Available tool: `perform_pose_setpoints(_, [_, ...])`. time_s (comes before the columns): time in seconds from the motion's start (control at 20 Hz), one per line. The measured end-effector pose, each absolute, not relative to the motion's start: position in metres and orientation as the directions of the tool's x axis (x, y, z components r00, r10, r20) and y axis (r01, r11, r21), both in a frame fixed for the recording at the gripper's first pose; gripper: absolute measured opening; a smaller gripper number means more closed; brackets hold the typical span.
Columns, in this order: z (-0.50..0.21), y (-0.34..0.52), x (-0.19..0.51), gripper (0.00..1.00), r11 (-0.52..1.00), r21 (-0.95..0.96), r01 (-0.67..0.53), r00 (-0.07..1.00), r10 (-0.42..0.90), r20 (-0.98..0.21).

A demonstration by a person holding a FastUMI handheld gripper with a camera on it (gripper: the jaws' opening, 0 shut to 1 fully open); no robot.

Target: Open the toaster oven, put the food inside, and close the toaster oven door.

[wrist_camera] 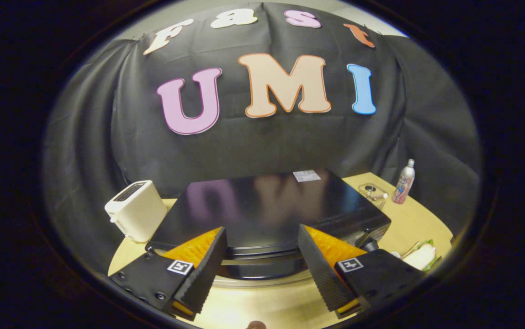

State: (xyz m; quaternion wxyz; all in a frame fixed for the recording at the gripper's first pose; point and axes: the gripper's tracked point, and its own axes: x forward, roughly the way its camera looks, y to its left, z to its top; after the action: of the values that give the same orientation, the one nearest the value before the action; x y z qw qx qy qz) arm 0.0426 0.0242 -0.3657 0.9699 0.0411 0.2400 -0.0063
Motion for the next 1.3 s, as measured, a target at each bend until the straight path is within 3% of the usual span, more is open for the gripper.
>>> perform_pose_setpoints(0.75, [-0.373, 0.015, -0.024, 1.0, 0.998, 0.057, 0.013, 0.887, 0.015, -0.461])
perform_pose_setpoints(1.3, [-0.407, 0.003, -0.102, 1.0, 0.998, 0.042, 0.043, 0.834, -0.013, -0.551])
